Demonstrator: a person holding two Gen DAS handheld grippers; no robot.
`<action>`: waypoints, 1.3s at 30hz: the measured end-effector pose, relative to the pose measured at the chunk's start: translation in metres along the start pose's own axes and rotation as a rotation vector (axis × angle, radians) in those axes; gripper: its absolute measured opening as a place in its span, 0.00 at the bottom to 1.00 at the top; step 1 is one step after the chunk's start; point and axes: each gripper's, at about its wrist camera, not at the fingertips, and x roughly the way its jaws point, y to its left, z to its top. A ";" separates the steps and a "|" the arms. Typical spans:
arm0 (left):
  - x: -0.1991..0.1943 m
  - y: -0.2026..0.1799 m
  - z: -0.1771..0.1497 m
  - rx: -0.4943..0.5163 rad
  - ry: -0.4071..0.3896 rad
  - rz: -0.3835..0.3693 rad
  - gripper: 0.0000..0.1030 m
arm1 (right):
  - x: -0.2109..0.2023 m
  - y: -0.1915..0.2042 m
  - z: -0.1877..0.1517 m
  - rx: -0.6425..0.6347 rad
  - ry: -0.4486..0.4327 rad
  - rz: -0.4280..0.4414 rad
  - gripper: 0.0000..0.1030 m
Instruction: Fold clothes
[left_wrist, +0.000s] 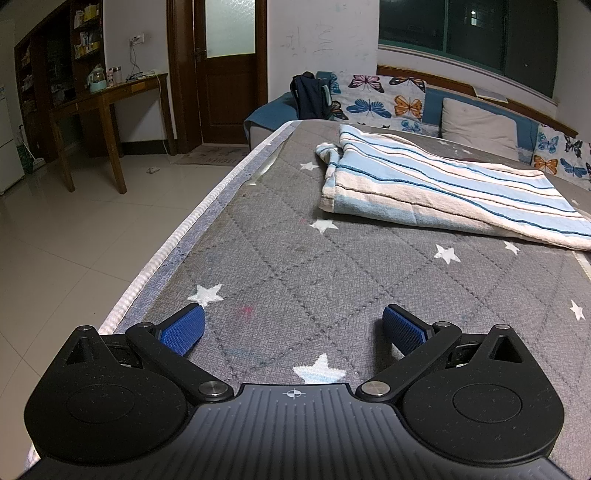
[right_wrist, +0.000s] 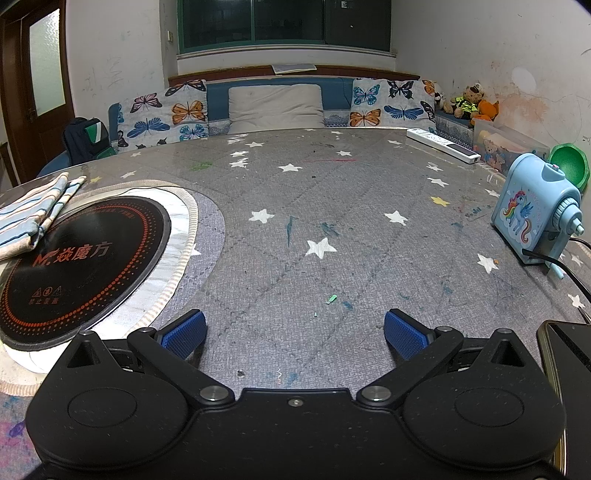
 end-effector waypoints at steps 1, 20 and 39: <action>0.000 0.001 0.000 0.000 0.000 0.000 1.00 | 0.000 0.000 0.000 0.000 0.000 0.000 1.00; 0.000 -0.002 0.000 0.000 0.000 0.000 1.00 | 0.000 0.000 0.000 0.000 0.000 0.000 1.00; 0.000 -0.001 0.000 0.000 0.000 0.000 1.00 | 0.000 0.000 0.000 0.000 0.000 0.000 1.00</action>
